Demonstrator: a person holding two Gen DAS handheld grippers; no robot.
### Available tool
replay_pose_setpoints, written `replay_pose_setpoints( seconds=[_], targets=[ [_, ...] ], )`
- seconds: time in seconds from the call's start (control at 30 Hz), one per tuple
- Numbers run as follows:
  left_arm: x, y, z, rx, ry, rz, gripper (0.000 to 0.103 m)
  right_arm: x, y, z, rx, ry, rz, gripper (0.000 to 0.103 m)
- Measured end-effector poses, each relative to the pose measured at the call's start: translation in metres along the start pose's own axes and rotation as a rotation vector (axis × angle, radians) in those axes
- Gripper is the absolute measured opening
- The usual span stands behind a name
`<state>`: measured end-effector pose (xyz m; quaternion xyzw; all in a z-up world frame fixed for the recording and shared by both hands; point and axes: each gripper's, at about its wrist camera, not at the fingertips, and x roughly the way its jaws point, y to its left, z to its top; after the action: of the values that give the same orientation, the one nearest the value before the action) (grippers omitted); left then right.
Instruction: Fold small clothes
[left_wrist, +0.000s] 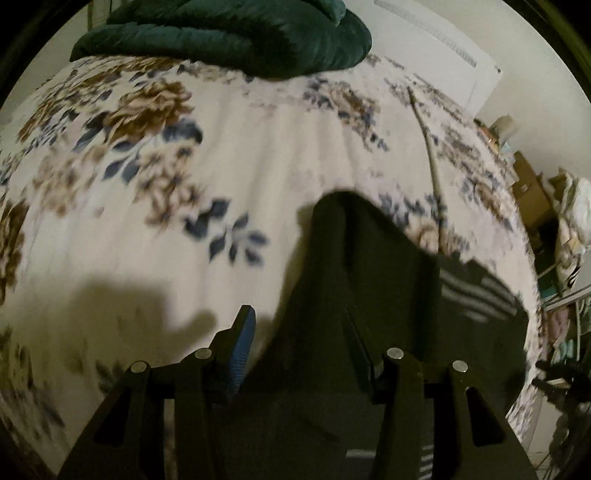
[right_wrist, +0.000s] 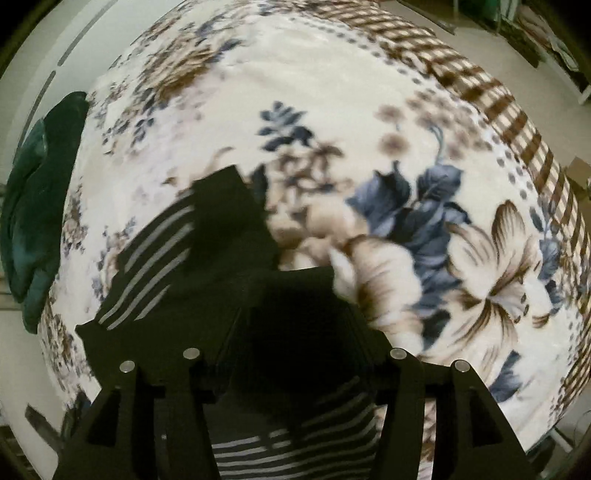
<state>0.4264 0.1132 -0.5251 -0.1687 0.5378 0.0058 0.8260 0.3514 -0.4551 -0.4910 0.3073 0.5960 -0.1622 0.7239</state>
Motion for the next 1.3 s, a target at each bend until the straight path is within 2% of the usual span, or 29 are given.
replay_pose_setpoints(
  seconds=[0.13, 0.17, 0.2, 0.23, 0.27, 0.4, 0.47, 0.5, 0.53, 0.63, 0.67, 0.7, 0.77, 0.9, 0.97, 1.07, 1.1, 1.13, 1.17, 1.2, 1.27, 1.3],
  targets=[
    [0.019, 0.001, -0.009, -0.014, 0.038, 0.038, 0.046, 0.026, 0.010, 0.005, -0.107, 0.030, -0.057, 0.057],
    [0.023, 0.000, -0.009, -0.014, 0.042, 0.045, 0.046, 0.031, 0.014, 0.004, -0.132, 0.035, -0.067, 0.048],
    [0.028, 0.000, -0.009, -0.013, 0.044, 0.049, 0.046, 0.033, 0.020, 0.002, -0.166, 0.026, -0.072, 0.016],
    [0.033, 0.000, -0.007, -0.008, 0.048, 0.052, 0.046, 0.032, 0.026, 0.000, -0.194, 0.006, -0.091, 0.001],
    [0.037, -0.001, -0.005, -0.002, 0.051, 0.055, 0.046, 0.029, 0.032, -0.004, -0.219, -0.023, -0.117, 0.000],
    [0.060, -0.002, 0.007, 0.011, 0.087, 0.032, 0.046, -0.004, 0.056, -0.014, -0.281, -0.188, -0.145, 0.000],
    [0.066, -0.004, 0.009, 0.029, 0.105, 0.008, 0.043, -0.017, 0.067, -0.016, -0.311, -0.230, -0.133, 0.000],
    [0.067, -0.005, 0.009, 0.038, 0.096, 0.001, 0.035, -0.018, 0.073, -0.013, -0.316, -0.226, -0.126, 0.000],
    [0.065, -0.005, 0.009, 0.047, 0.086, -0.017, 0.013, -0.018, 0.073, -0.012, -0.311, -0.210, -0.113, 0.000],
    [0.057, -0.003, 0.007, 0.072, 0.068, -0.015, 0.007, -0.009, 0.061, -0.004, -0.222, -0.073, -0.037, 0.002],
    [0.052, 0.001, 0.006, 0.068, 0.055, -0.019, 0.006, -0.008, 0.050, -0.004, -0.167, -0.034, -0.009, 0.013],
    [0.046, 0.005, 0.005, 0.059, 0.040, -0.022, 0.006, -0.005, 0.037, -0.003, -0.103, -0.003, 0.020, 0.033],
    [0.042, 0.013, 0.006, 0.038, 0.027, -0.038, 0.006, -0.002, 0.008, -0.006, 0.024, 0.017, 0.069, 0.048],
    [0.036, 0.019, 0.006, 0.009, 0.023, -0.081, 0.006, 0.010, -0.036, -0.022, 0.189, 0.056, 0.092, 0.048],
    [0.033, 0.019, 0.009, -0.016, 0.036, -0.144, 0.009, 0.020, -0.051, -0.027, 0.255, 0.070, 0.112, 0.048],
    [0.038, 0.016, 0.013, -0.045, 0.069, -0.202, 0.034, 0.036, -0.066, -0.025, 0.348, 0.049, 0.199, 0.049],
    [0.040, 0.015, 0.013, -0.046, 0.070, -0.209, 0.048, 0.041, -0.068, -0.023, 0.371, 0.040, 0.228, 0.049],
    [0.043, 0.012, 0.012, -0.042, 0.072, -0.203, 0.050, 0.044, -0.069, -0.021, 0.388, 0.032, 0.248, 0.049],
    [0.047, 0.009, 0.012, -0.034, 0.079, -0.202, 0.050, 0.047, -0.067, -0.019, 0.394, 0.014, 0.258, 0.041],
    [0.051, 0.005, 0.012, -0.024, 0.088, -0.196, 0.050, 0.046, -0.064, -0.018, 0.389, -0.015, 0.254, 0.007],
    [0.057, -0.003, 0.011, 0.012, 0.081, -0.161, 0.048, 0.032, -0.047, -0.017, 0.317, -0.089, 0.182, 0.007],
    [0.056, -0.007, 0.009, 0.033, 0.062, -0.138, 0.035, 0.025, -0.040, -0.018, 0.285, -0.123, 0.175, 0.007]
  ],
)
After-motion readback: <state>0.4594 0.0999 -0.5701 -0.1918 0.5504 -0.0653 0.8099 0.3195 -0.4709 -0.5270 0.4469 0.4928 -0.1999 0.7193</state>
